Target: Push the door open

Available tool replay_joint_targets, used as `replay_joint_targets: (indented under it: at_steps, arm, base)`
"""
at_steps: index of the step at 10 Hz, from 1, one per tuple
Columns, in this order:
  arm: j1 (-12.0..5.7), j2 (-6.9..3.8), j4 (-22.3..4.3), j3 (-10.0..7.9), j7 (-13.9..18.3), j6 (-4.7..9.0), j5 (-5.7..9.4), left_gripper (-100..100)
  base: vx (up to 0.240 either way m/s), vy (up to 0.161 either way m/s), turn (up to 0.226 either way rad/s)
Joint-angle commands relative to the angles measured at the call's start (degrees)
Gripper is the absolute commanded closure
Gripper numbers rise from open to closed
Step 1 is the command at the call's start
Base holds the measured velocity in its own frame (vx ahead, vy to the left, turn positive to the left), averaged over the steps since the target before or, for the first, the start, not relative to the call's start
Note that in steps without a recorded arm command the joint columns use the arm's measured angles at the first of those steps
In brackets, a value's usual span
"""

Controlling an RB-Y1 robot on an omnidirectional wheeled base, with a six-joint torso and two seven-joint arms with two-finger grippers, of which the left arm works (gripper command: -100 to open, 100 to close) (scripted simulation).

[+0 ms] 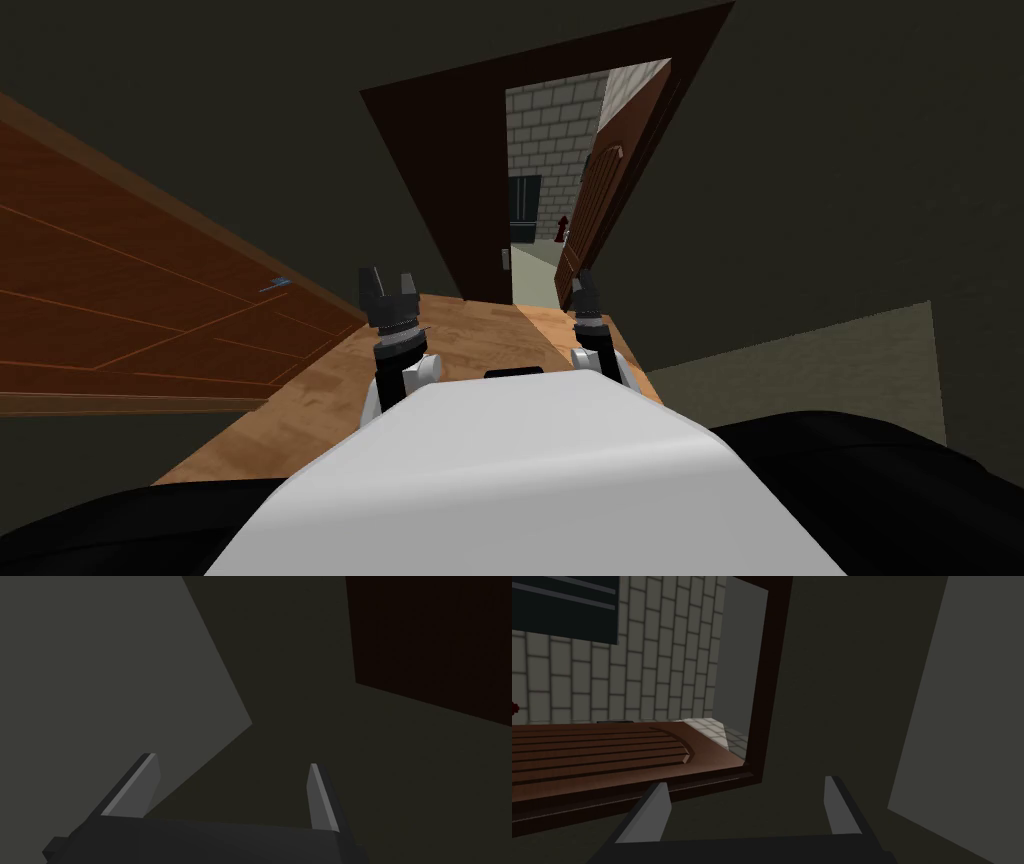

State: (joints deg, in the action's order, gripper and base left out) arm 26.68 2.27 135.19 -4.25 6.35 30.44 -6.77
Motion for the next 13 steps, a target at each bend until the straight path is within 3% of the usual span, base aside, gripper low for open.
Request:
replay_joint_targets:
  at_steps: [1, 3, 13]
  arm:
    - [-1.12, -0.56, -2.0, 0.08, -0.2, -0.08, 0.19, -100]
    - [-2.12, -1.00, -3.8, 0.16, -0.3, -0.15, 0.36, -100]
    - [-11.04, -3.75, -19.3, 0.81, -1.8, -0.77, 1.88, -100]
  base:
    - [0.039, 0.002, 0.002]
    - [0.081, 0.000, -0.017]
    - [0.090, 0.000, -0.012]
